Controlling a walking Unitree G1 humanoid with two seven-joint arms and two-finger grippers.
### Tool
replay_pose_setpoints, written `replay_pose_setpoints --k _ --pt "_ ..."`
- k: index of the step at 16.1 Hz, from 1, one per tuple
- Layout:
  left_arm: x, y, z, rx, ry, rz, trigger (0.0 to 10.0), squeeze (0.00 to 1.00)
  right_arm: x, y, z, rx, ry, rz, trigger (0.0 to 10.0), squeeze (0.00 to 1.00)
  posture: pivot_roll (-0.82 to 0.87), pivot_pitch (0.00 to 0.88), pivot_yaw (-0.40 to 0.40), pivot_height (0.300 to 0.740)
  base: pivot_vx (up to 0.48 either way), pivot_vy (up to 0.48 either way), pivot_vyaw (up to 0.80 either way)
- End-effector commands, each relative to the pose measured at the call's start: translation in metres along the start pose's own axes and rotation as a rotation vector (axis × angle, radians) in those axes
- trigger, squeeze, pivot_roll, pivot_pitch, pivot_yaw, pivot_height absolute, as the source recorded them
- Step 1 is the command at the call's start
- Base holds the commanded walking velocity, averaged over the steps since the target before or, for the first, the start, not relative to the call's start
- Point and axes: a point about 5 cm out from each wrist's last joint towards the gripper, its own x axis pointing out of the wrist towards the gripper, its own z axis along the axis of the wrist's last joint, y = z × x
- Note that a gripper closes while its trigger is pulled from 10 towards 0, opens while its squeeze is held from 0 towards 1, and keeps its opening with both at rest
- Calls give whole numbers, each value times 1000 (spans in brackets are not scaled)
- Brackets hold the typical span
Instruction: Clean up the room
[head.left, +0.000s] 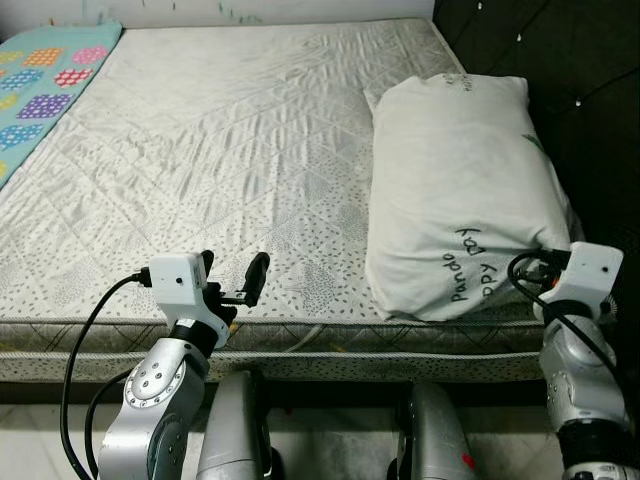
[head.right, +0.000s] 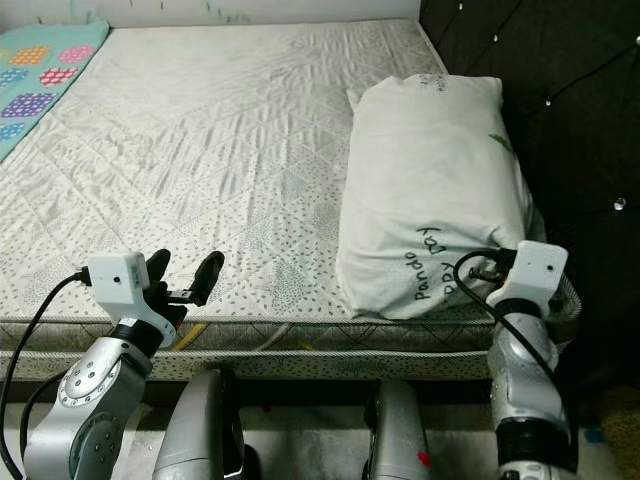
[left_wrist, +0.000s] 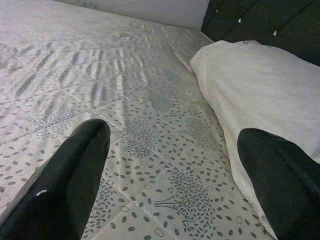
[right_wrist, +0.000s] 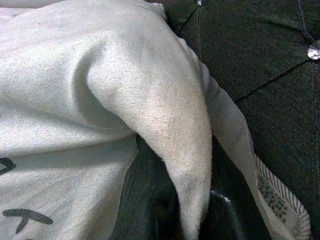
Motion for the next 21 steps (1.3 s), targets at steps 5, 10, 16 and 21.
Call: replay_pose_setpoints --k 5,10,16,21 --pt "3 1 1 9 -4 0 10000 0 20 17 14 4 15 72 0 0 4 72 45 546 0 0 0" --pt "2 3 2 9 -18 20 10000 0 68 18 66 -111 26 156 0 0 17 68 21 546 0 0 0" --pt "-2 6 2 9 -28 54 10000 0 84 -11 106 -195 22 41 0 0 33 67 -3 546 0 0 0" --pt "0 6 3 15 -29 51 10000 0 86 -23 119 -274 25 13 0 0 35 66 3 546 0 0 0"
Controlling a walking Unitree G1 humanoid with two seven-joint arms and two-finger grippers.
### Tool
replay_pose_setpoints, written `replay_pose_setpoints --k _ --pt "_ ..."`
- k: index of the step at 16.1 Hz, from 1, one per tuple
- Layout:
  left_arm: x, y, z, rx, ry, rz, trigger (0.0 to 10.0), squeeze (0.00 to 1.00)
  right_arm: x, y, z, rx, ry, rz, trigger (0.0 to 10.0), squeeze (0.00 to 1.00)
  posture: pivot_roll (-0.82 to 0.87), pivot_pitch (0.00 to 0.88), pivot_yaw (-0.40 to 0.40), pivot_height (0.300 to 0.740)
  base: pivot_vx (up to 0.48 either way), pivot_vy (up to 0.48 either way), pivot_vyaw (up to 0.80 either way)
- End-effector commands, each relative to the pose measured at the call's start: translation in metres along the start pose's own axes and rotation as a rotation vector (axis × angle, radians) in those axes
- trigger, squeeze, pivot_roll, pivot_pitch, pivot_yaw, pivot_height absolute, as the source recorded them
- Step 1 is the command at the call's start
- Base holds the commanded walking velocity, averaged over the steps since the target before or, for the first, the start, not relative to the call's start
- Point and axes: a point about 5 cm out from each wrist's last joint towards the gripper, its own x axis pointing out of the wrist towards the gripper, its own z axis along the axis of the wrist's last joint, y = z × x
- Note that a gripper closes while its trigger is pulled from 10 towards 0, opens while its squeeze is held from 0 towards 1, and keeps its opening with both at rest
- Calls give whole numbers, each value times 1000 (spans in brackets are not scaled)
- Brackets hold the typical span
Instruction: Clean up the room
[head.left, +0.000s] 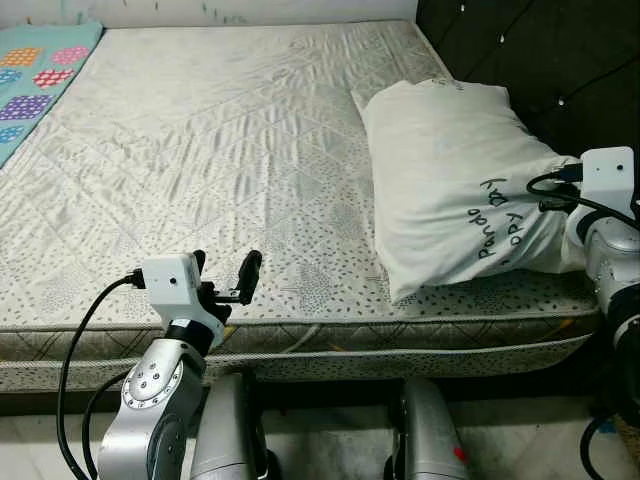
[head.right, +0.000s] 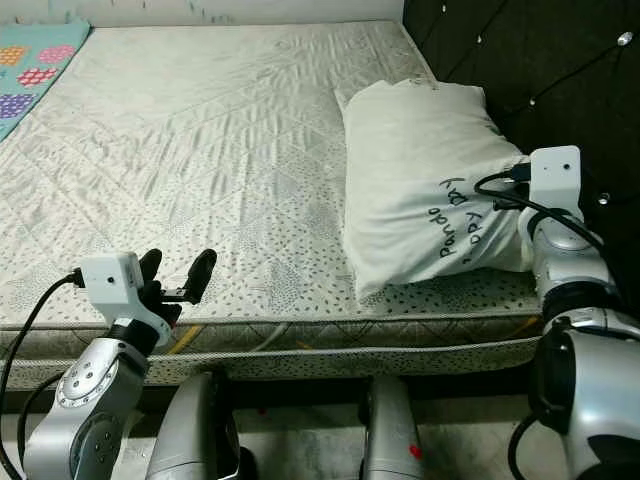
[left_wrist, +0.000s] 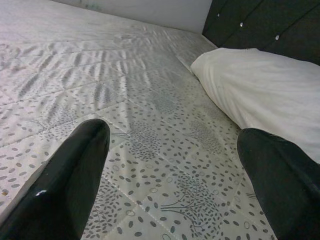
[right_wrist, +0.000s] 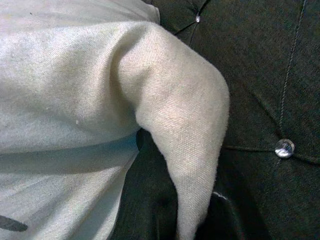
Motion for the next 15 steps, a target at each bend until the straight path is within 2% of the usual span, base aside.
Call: replay_pose_setpoints --k 1,5,7,10,13,14,15 --pt "1 2 3 14 -13 5 10000 0 1 -18 36 3 -107 -67 0 0 40 66 3 546 0 0 0" --pt "-1 4 4 23 -15 13 10000 0 0 -33 45 -9 -130 -110 0 0 51 65 1 546 0 0 0" --pt "-2 4 4 22 -15 18 10000 0 -2 -35 39 23 -130 -91 0 0 44 67 -4 546 0 0 0" --pt "-1 3 3 18 -16 18 10000 0 -5 -42 21 38 -120 -87 0 0 37 71 3 546 0 0 0" --pt "-1 5 2 19 -6 11 10000 0 -17 -66 -8 47 -80 -157 0 0 18 72 22 546 0 0 0" --pt "0 4 1 18 -2 3 10000 0 -20 -70 -17 45 -65 -167 1216 0 8 72 30 546 0 0 0" --pt "4 1 0 14 0 -15 10000 0 -23 -70 -30 75 -52 -165 10000 0 1 71 36 546 0 0 0"
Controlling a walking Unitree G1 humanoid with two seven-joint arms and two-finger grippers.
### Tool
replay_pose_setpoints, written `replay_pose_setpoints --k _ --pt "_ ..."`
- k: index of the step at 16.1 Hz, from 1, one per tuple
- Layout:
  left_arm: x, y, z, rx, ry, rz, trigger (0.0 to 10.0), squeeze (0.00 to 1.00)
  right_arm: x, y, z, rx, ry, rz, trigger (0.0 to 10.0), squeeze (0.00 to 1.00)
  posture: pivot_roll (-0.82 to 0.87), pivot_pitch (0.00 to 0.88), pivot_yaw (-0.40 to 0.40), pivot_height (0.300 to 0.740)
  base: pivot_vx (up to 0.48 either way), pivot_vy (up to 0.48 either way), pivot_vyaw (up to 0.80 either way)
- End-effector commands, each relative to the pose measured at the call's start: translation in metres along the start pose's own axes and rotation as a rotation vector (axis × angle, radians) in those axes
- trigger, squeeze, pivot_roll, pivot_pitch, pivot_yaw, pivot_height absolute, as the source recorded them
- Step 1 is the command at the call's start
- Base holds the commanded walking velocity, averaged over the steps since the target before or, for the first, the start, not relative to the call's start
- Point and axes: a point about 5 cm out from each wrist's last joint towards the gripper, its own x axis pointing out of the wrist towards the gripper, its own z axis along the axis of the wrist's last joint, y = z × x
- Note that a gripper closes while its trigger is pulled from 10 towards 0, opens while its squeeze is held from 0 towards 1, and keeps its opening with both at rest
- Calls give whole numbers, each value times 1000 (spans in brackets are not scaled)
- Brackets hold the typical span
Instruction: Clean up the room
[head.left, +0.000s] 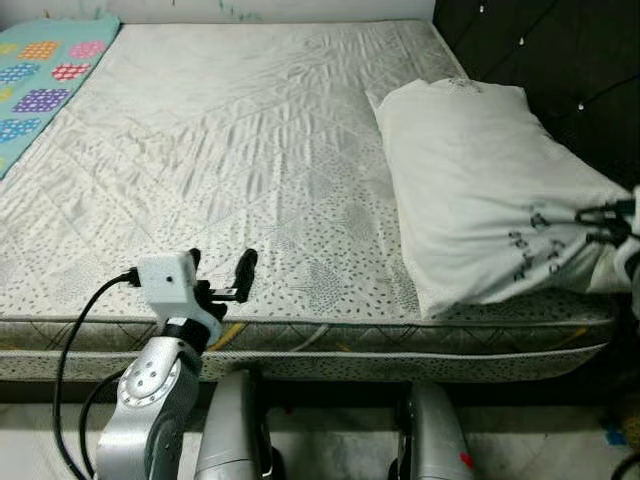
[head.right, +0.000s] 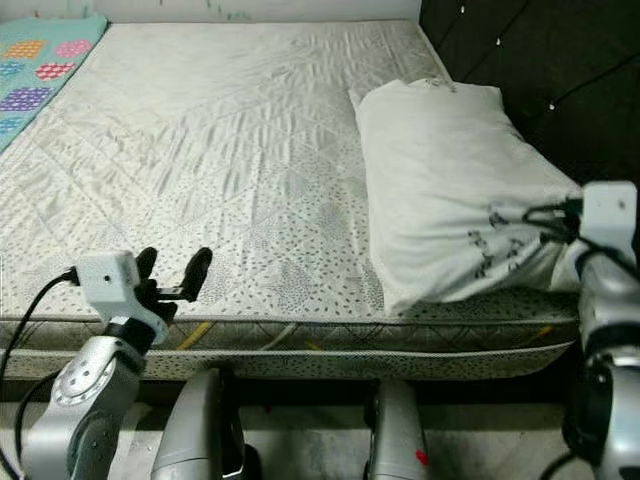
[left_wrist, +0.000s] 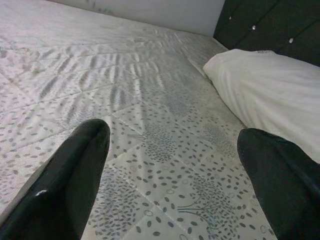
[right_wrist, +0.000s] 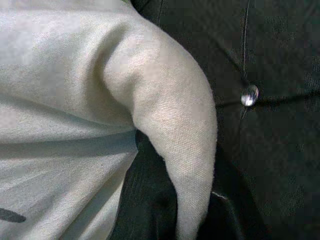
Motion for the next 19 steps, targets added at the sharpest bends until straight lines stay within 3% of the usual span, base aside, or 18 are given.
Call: replay_pose_setpoints --k 1,4,5,7,9,10,12,16,19 --pt "3 -3 0 2 2 -22 10000 0 -1 -15 16 46 -98 -37 10000 1000 -2 69 42 546 0 0 0" --pt "4 -3 0 3 3 -30 10000 0 -1 7 7 60 -111 28 10000 1000 -3 62 45 546 0 0 0" --pt "5 -1 0 6 2 -29 10000 0 0 19 11 54 -145 59 10000 1000 -2 56 43 546 0 0 0" --pt "6 1 0 8 1 -27 10000 0 1 29 15 74 -167 86 10000 1000 -5 48 40 546 0 0 0" --pt "5 0 1 7 -5 -22 10000 0 0 55 23 69 -237 173 10000 1000 -11 30 43 546 0 0 0" --pt "5 0 1 6 -6 -22 10000 0 -1 58 23 71 -243 179 10000 1000 -11 30 43 546 0 0 0" --pt "5 3 6 5 -25 -11 10000 0 -7 82 26 71 -311 237 10000 1000 -21 1 50 546 0 0 0" --pt "7 9 10 6 -43 10 10000 0 -21 100 26 97 -378 275 10000 1000 -35 0 50 546 0 0 0" --pt "3 10 9 -2 -51 26 10000 0 -39 116 10 107 -364 347 10000 1000 -45 0 47 546 0 0 0"
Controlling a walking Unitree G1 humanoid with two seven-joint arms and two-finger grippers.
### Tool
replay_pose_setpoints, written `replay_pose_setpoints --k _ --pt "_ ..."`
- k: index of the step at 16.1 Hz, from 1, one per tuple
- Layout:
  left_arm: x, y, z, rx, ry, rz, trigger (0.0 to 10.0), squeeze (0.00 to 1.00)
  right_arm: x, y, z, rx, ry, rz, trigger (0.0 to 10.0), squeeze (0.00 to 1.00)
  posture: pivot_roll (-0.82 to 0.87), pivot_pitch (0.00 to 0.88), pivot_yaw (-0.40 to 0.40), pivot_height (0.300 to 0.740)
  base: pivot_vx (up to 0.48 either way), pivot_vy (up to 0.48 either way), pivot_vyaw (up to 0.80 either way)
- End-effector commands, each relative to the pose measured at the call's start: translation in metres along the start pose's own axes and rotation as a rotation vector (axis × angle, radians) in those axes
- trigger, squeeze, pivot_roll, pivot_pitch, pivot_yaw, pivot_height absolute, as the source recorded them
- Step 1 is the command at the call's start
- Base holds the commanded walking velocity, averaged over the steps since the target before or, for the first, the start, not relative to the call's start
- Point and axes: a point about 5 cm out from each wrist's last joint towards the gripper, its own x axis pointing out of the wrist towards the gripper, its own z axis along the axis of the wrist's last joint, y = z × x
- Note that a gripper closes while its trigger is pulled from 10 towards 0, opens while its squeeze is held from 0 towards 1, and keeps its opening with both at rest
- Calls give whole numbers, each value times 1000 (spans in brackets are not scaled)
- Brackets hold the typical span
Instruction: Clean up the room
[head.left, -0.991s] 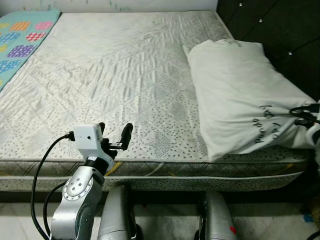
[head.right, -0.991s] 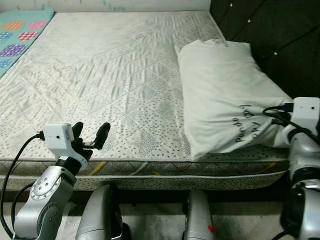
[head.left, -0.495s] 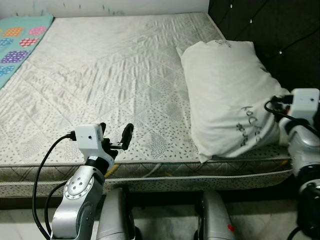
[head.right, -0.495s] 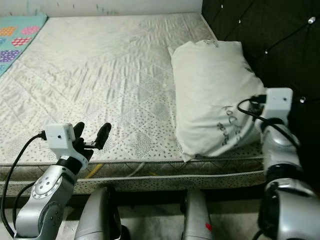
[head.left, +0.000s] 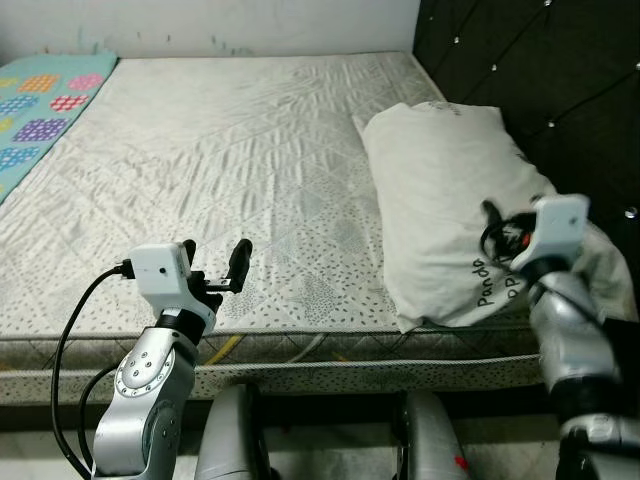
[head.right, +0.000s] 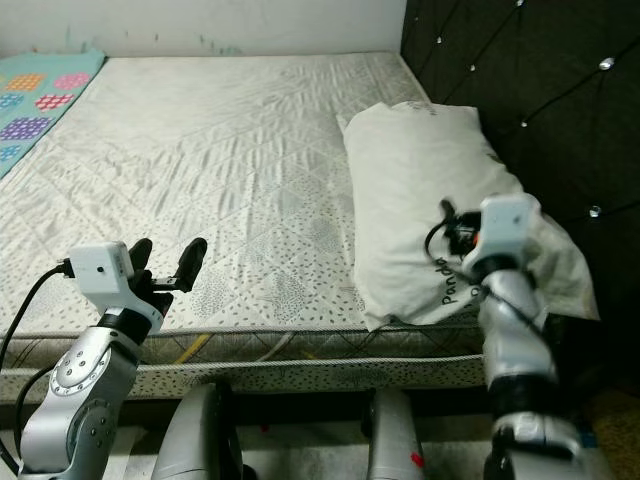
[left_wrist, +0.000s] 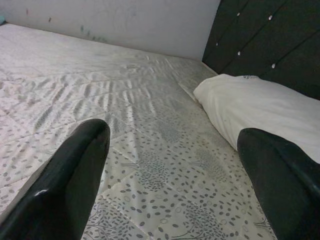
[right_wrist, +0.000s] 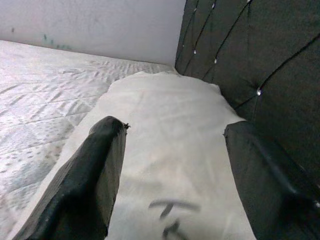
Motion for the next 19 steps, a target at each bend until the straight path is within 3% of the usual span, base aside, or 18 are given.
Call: replay_pose_setpoints --k 1,4,8,13,14,19 --pt "-4 1 3 3 -22 16 10000 0 -7 17 3 26 -14 59 10000 1000 -45 0 36 546 0 0 0" --pt "-7 4 4 4 -32 43 10000 0 -16 31 2 66 -15 85 10000 1000 -47 0 13 546 0 0 0" --pt "-13 4 6 -9 -52 85 10000 0 -46 62 4 141 1 58 10000 1000 -52 0 -5 546 0 0 0" --pt "-7 6 6 -2 -63 88 10000 0 -36 66 17 149 -18 50 10000 1000 -56 0 14 546 0 0 0" --pt "-6 8 8 7 -68 88 10000 0 -33 68 24 157 -24 41 10000 0 -56 0 14 546 0 0 0" --pt "-10 10 9 6 -80 117 10000 0 -28 76 33 189 -35 35 10000 0 -49 0 -3 559 0 0 0"
